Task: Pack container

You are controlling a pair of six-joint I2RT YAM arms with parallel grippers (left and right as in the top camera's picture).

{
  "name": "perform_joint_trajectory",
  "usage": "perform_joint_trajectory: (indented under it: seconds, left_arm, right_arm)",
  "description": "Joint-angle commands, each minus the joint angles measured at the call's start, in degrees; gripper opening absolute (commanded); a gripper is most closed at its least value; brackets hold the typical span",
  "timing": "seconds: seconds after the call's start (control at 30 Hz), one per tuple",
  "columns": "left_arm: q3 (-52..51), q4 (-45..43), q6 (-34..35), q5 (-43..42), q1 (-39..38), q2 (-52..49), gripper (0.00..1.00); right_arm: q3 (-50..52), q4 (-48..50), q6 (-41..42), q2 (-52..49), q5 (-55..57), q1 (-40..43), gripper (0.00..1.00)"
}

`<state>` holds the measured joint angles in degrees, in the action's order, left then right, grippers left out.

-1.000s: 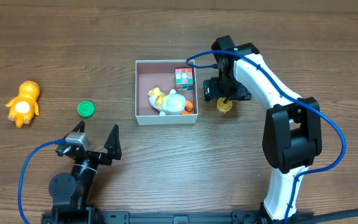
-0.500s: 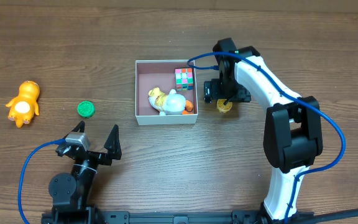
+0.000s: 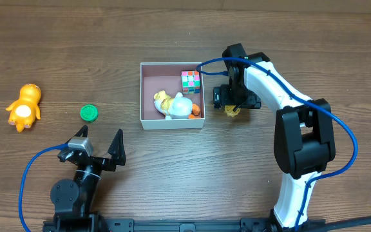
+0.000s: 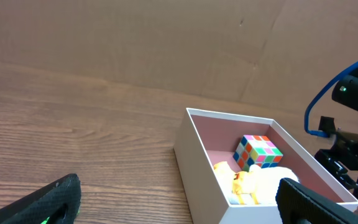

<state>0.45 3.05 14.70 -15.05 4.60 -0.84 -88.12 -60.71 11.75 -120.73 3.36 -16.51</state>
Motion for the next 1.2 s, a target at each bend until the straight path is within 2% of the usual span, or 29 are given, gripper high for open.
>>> perform_joint_trajectory:
  seconds: [0.0, 0.67, 1.17]
  left_arm:
    - [-0.07, -0.04, 0.55, -1.49, 0.26, 0.48, 1.0]
    - [-0.07, -0.04, 0.55, -1.49, 0.26, 0.48, 1.0]
    - [-0.07, -0.04, 0.55, -1.49, 0.26, 0.48, 1.0]
  right_arm:
    - [2.25, 1.4, 0.0, 0.15, -0.46, 0.2, 1.0]
    - [2.56, 1.33, 0.0, 0.15, -0.46, 0.2, 0.99]
    - [2.56, 1.57, 0.24, 0.15, -0.46, 0.2, 0.72]
